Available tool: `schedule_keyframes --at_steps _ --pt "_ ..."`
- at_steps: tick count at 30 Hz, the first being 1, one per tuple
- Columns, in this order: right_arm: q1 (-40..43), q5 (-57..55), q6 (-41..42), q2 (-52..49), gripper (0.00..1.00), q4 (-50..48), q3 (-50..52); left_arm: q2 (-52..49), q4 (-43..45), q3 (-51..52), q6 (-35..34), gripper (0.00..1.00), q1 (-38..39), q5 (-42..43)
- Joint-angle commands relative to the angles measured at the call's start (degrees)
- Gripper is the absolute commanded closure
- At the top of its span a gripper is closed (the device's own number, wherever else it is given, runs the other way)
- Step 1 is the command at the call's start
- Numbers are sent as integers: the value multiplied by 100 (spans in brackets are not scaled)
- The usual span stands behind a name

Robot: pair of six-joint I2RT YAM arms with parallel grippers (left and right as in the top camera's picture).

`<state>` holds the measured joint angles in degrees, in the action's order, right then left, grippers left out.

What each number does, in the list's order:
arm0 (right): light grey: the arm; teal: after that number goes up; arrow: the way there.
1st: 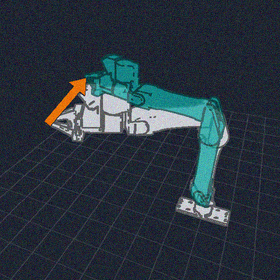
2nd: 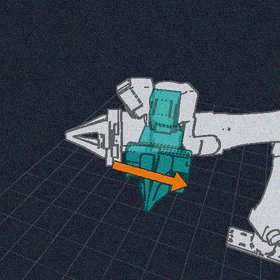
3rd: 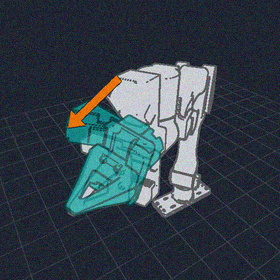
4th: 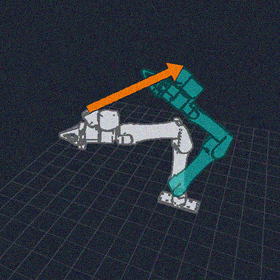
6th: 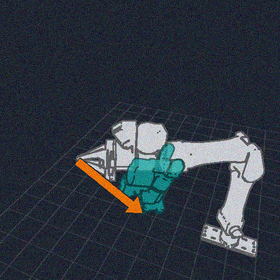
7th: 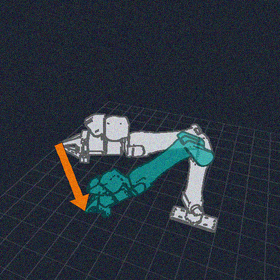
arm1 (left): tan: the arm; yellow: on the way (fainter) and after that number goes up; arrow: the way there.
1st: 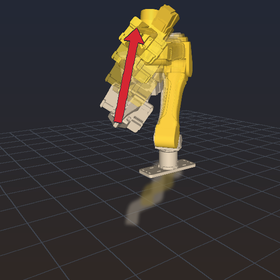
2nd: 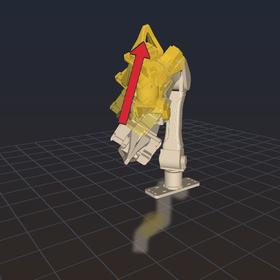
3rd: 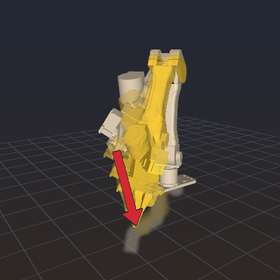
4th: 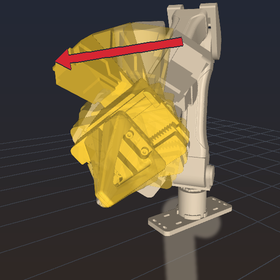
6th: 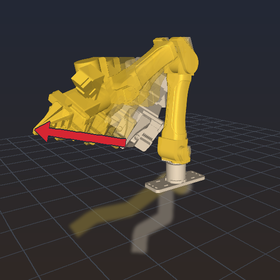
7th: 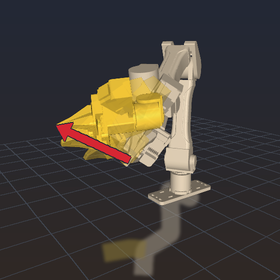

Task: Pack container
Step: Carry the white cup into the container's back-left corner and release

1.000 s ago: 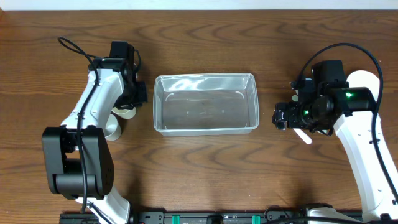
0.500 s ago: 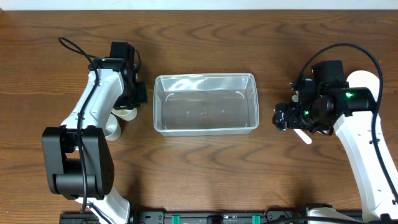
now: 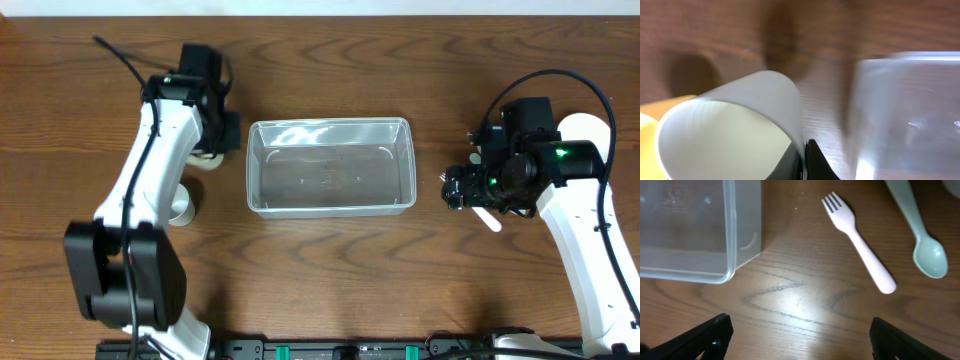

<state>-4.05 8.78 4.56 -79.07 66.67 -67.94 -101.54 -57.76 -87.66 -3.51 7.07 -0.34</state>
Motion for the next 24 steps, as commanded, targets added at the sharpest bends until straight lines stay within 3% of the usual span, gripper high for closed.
schedule_keyframes --at_steps 1,10,24 --pt "-22 -190 15 17 11 -48 -96 610 -289 -575 306 94 540 -26" --pt "2 -190 76 31 9 -127 -96 804 -761 -581 195 94 1967 83" --pt "2 -190 76 33 9 28 -96 -879 -229 -437 160 94 1843 79"
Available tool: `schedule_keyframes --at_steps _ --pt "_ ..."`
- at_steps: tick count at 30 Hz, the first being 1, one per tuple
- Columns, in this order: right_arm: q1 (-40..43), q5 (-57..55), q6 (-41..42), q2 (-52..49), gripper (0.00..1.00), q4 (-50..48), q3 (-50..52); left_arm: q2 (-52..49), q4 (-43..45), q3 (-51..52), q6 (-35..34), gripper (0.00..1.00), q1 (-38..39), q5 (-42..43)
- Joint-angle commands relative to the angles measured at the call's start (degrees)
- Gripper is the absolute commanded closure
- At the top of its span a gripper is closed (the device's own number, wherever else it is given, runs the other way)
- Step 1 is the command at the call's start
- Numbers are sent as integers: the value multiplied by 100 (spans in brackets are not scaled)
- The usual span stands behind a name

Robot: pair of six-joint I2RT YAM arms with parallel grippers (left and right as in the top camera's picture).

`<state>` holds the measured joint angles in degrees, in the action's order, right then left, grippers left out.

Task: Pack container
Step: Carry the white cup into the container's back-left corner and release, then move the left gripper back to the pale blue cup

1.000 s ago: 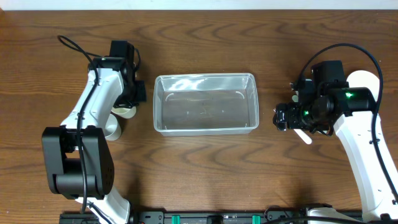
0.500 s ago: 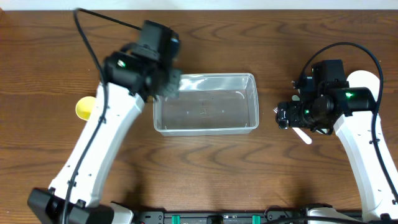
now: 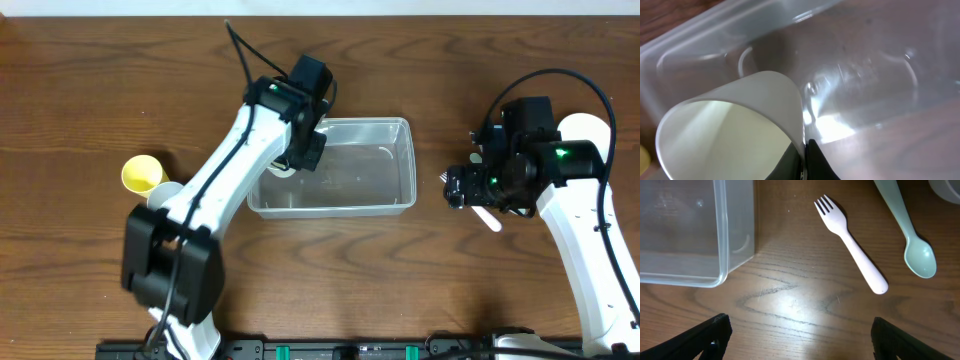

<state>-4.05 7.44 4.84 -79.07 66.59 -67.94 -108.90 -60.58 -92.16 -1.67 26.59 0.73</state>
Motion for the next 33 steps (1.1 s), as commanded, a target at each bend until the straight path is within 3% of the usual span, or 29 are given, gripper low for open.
schedule_keyframes --at_steps 1,11,12,13,15,17,22,27,33 --pt "2 -57 48 33 9 52 -96 -234 116 13 -22 94 -151 -28" --pt "2 -57 46 33 9 70 -96 -588 415 13 -24 93 -463 -26" --pt "2 -57 46 33 9 70 -96 -588 415 13 -24 85 -466 -26" --pt "2 -57 46 33 9 70 -96 -588 415 13 -24 67 -466 -26" --pt "2 -57 44 33 9 70 -96 -588 415 13 -26 55 -466 -26" --pt "2 -57 44 33 9 72 -96 -584 411 11 -26 35 -461 -26" --pt "2 -59 42 33 9 92 -96 -332 192 -157 -33 27 -439 -24" --pt "2 -146 24 33 8 92 -96 527 -308 -533 -103 20 -354 -35" --pt "2 -149 22 33 6 94 -96 1969 -927 -546 -1091 12 -785 -680"
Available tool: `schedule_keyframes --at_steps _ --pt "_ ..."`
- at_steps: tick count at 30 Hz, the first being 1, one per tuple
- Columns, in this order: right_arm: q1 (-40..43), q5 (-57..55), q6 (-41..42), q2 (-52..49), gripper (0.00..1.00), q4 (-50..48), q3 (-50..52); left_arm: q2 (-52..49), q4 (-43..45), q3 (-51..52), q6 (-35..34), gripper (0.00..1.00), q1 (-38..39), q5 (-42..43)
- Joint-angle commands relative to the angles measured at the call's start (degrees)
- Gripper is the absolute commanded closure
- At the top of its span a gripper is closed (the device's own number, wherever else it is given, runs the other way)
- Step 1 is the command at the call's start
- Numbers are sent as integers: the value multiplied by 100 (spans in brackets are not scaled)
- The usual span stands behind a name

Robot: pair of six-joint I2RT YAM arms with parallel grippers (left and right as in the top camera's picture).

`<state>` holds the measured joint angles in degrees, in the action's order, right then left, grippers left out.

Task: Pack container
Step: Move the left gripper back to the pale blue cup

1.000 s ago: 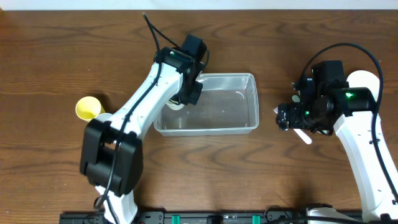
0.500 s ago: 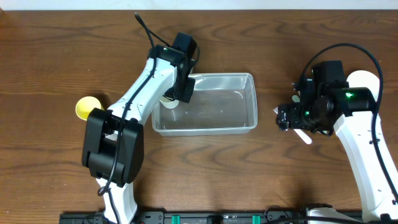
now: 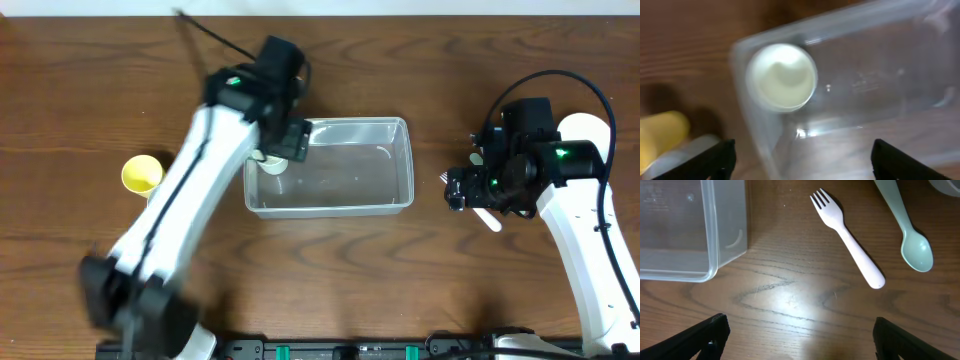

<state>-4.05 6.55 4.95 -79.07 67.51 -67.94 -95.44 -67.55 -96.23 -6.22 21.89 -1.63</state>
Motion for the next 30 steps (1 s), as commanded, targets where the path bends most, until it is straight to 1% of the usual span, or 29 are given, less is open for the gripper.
schedule_keyframes --at_steps 1,5,8,11,16,20,23,30 --pt "2 -59 11 33 6 2 -96 831 -407 -136 -835 12 -544 -444" --pt "2 -57 11 31 6 4 -96 1296 -820 74 -1303 11 -1517 -391" --pt "2 -57 11 31 5 4 -96 1342 -817 450 -1294 11 -2229 17" --pt "2 -55 13 31 6 2 -96 1257 -590 984 -1274 11 -2566 129" --pt "2 -57 13 31 5 9 -96 1016 101 2087 -1274 11 -2695 127" --pt "2 -57 11 31 5 59 -96 730 605 2734 -1252 11 -2697 125" --pt "2 -57 11 31 6 74 -96 466 859 2927 -1224 11 -2697 120" --pt "2 -55 13 31 6 98 -96 -92 1161 2938 -1145 12 -2697 118"
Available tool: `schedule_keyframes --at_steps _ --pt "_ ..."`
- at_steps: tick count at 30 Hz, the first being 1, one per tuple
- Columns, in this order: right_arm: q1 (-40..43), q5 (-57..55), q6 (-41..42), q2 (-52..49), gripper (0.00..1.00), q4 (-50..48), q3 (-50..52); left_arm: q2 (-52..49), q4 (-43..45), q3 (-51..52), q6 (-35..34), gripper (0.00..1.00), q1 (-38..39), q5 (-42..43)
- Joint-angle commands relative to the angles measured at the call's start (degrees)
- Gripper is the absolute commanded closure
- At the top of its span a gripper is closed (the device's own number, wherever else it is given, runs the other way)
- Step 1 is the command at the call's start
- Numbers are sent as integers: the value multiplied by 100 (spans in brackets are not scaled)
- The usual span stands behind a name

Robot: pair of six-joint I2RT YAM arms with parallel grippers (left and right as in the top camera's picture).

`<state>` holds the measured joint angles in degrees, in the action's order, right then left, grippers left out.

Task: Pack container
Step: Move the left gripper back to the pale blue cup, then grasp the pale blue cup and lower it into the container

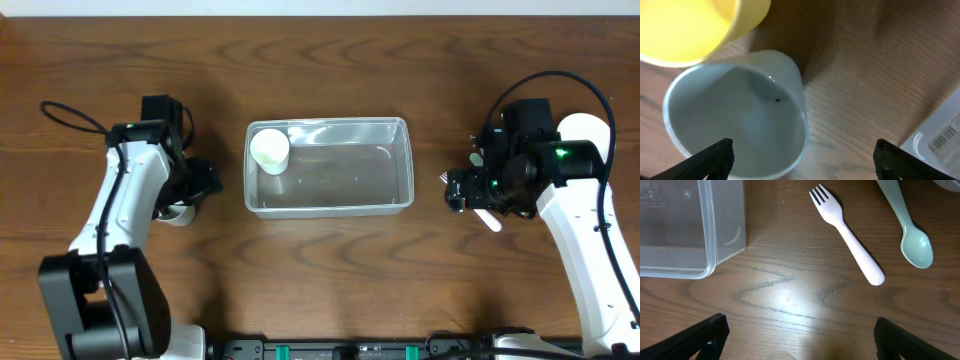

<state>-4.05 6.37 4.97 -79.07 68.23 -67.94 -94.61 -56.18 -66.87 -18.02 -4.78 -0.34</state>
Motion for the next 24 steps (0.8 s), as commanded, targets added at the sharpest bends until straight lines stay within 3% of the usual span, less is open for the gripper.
schedule_keyframes --at_steps 1,4,8,12,24 --pt "2 -39 11 31 6 35 -96 -229 31 2 35 15 -31 -11" --pt "2 -39 11 31 6 39 -96 -315 11 2 35 28 -31 -11" --pt "2 -39 11 31 7 37 -96 -308 13 0 35 53 -31 -11" --pt "2 -42 11 31 7 35 -96 -308 11 0 35 68 -31 -11" --pt "2 -42 11 31 7 37 -96 -308 17 0 39 87 -31 -31"
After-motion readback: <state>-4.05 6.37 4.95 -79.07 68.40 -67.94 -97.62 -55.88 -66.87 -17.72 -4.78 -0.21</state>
